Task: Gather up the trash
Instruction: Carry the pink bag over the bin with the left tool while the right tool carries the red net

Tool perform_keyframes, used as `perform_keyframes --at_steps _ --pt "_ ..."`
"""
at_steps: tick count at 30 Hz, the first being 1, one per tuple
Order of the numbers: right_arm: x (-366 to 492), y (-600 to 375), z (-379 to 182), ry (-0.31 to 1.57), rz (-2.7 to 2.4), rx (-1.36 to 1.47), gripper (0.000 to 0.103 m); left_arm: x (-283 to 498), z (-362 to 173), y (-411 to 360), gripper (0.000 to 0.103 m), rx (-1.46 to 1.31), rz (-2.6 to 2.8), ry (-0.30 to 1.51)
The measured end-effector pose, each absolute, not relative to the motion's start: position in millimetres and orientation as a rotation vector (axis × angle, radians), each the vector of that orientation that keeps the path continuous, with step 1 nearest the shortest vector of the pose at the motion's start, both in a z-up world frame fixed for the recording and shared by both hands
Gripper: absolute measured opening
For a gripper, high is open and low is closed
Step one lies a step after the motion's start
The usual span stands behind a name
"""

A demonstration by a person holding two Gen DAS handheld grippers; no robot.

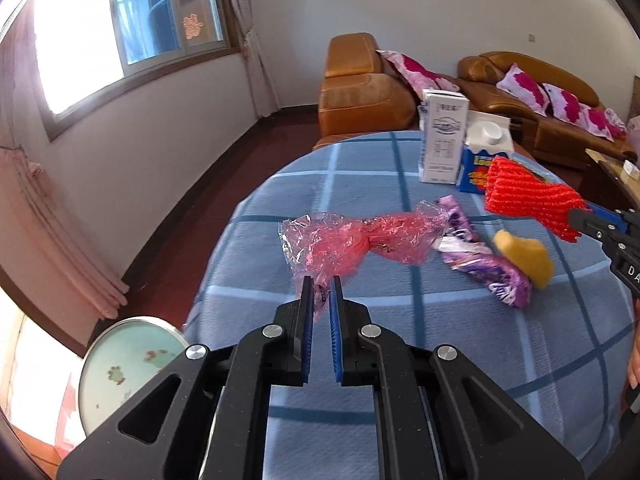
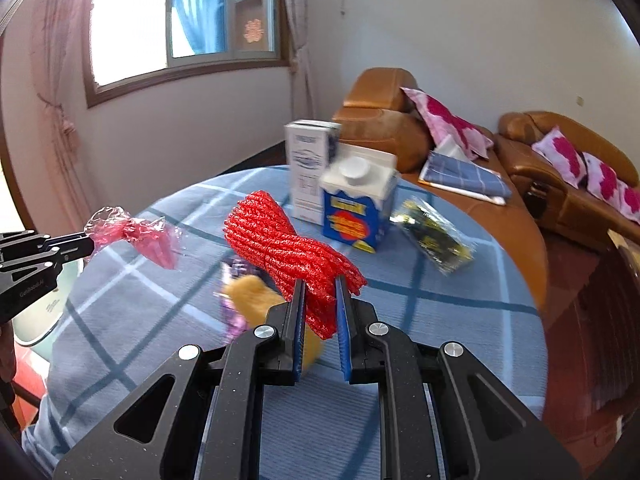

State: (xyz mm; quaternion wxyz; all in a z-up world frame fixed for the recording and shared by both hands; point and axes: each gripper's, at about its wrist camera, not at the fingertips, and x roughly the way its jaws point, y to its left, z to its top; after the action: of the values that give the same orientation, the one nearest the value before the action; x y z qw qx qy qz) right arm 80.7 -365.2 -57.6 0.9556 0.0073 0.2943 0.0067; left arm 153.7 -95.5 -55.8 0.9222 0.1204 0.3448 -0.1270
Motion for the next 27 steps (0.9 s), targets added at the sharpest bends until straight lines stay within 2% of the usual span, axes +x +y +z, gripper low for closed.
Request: perform_keyframes --at_steps 27 --pt "109.0 -233.9 -58.9 0.583 0.307 -0.174 0.015 123.1 -58.7 26.4 0.008 0.219 -0.032 0.722"
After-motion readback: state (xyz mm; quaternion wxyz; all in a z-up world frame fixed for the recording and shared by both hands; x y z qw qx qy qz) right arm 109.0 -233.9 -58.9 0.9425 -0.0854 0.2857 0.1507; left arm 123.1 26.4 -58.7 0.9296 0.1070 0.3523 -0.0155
